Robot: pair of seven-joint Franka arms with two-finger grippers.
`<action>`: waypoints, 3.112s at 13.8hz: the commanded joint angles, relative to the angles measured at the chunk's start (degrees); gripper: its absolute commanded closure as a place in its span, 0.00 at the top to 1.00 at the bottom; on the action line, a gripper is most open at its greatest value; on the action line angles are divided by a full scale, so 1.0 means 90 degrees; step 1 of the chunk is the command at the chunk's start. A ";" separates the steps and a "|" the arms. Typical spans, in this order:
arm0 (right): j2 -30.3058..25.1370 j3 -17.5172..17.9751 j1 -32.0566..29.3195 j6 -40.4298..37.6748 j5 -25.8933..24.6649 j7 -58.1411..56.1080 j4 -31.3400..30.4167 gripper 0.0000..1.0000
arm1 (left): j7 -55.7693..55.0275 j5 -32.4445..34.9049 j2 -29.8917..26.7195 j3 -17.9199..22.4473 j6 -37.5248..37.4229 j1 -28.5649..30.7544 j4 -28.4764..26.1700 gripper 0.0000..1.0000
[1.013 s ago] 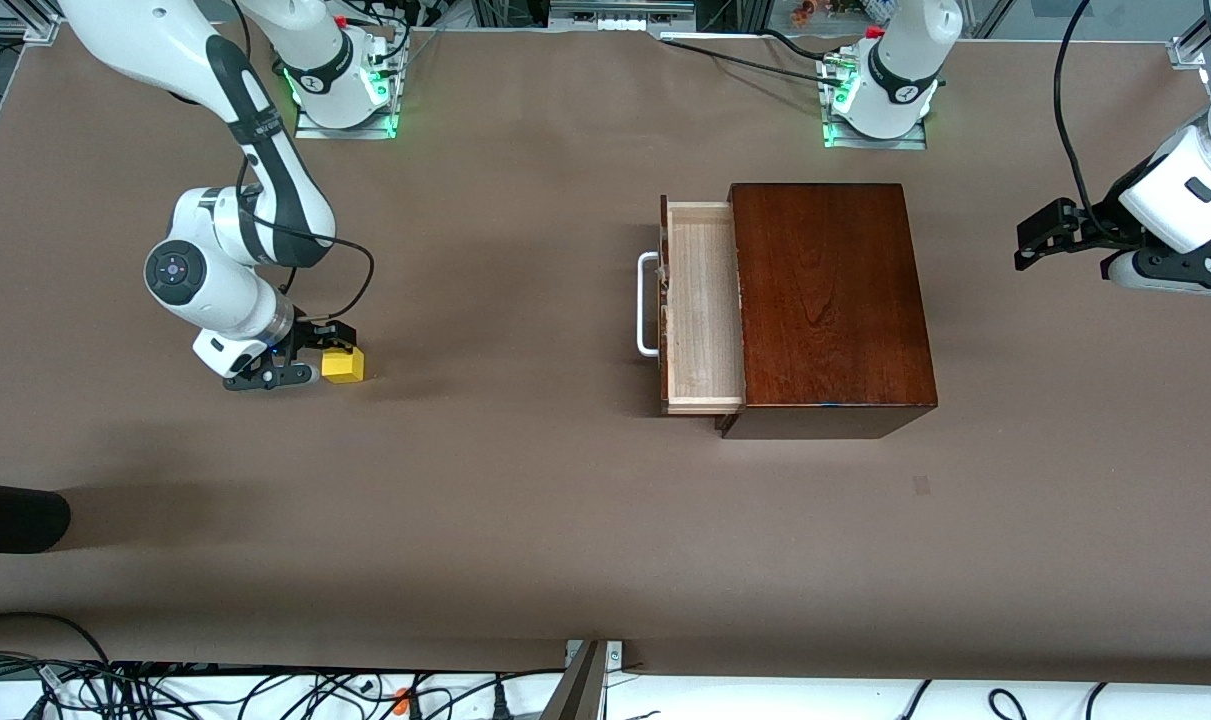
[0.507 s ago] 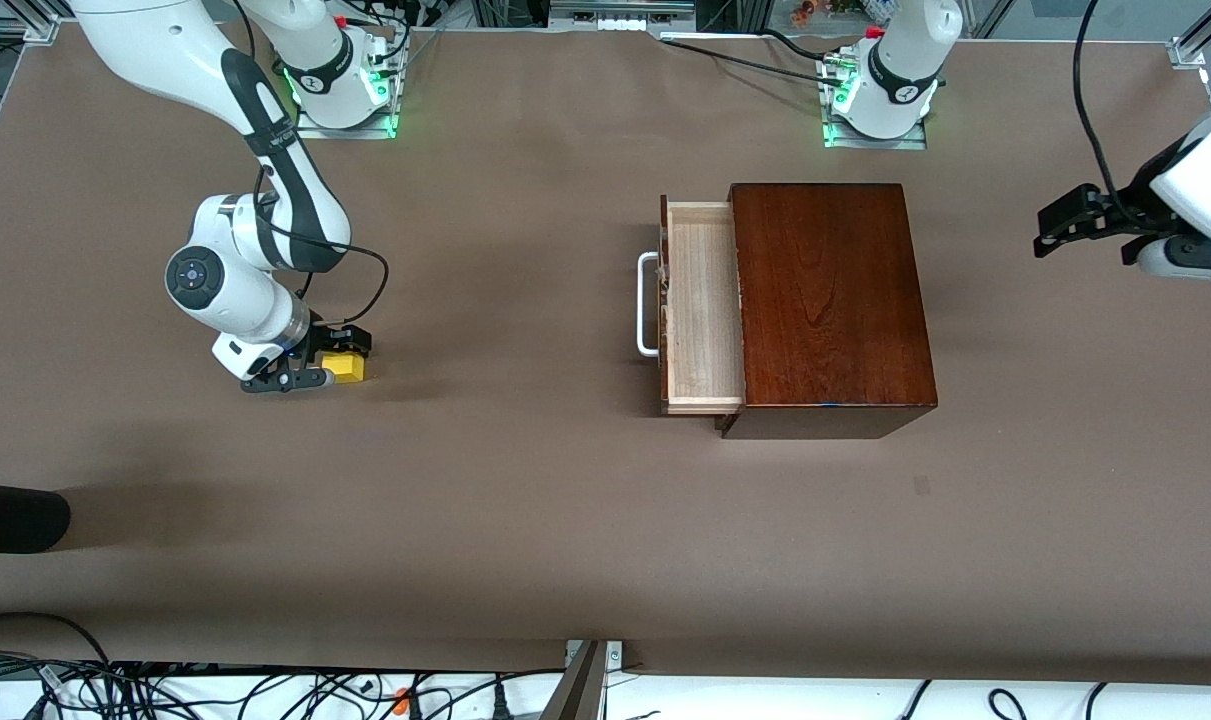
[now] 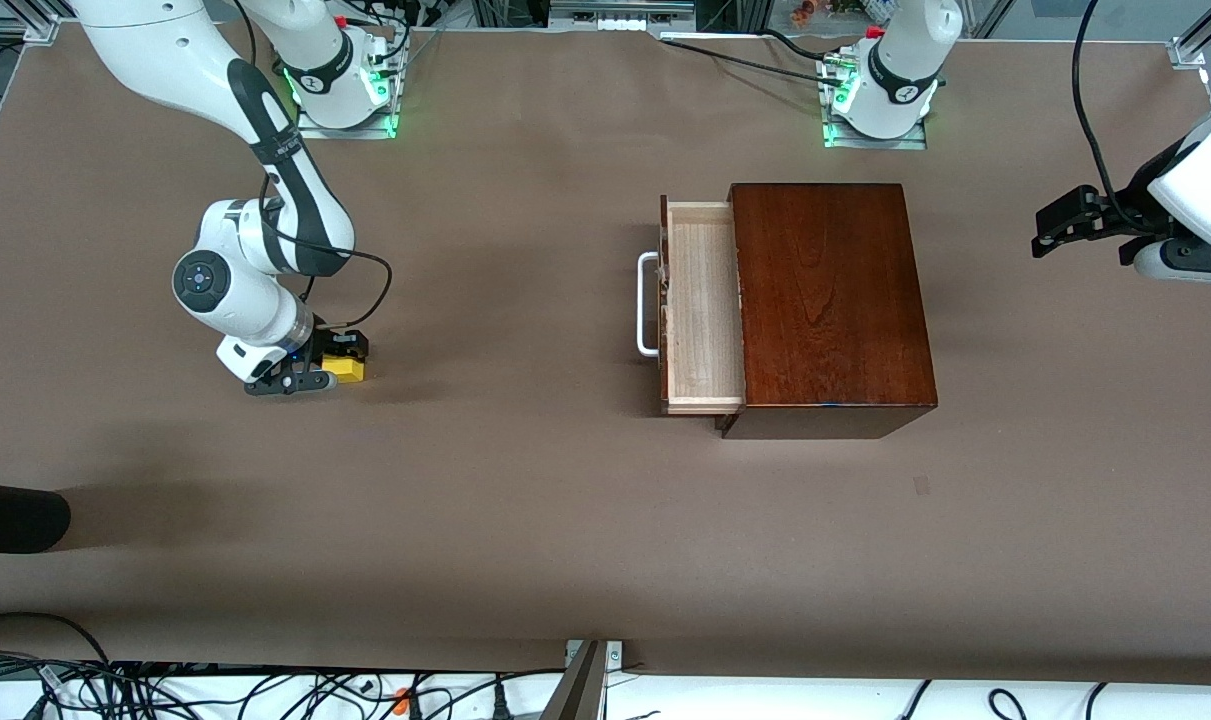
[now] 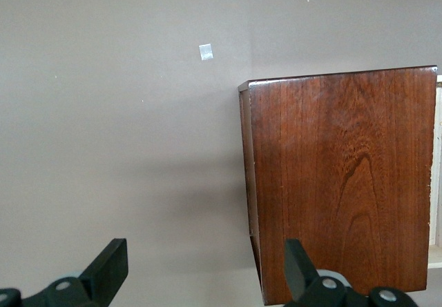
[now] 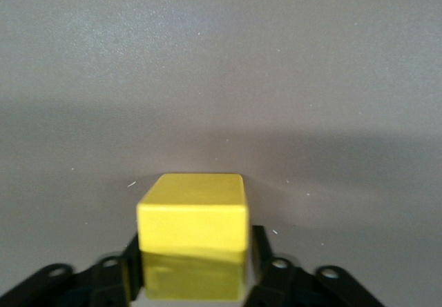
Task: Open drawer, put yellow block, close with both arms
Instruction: 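Grasp the yellow cube with the right gripper and lift it, then carry the yellow cube with the right gripper over the open drawer, then lower the cube into the drawer and open the right gripper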
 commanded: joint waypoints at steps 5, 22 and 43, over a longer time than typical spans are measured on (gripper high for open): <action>-0.0261 0.0025 0.0018 -0.0107 0.0094 -0.0964 0.0184 0.09 | -0.0029 -0.0208 0.0098 -0.0032 -0.0177 0.0060 0.0277 1.00; -0.0039 0.2232 0.1804 -0.1894 -0.1661 -0.1649 0.3112 0.10 | -0.0039 -0.0208 0.0107 -0.0032 -0.0177 0.0021 0.0286 1.00; 0.2052 0.1988 0.3779 -0.2656 -0.2865 -0.1912 0.6219 0.11 | -0.0039 -0.0208 0.0137 -0.0032 -0.0138 -0.0018 0.0296 1.00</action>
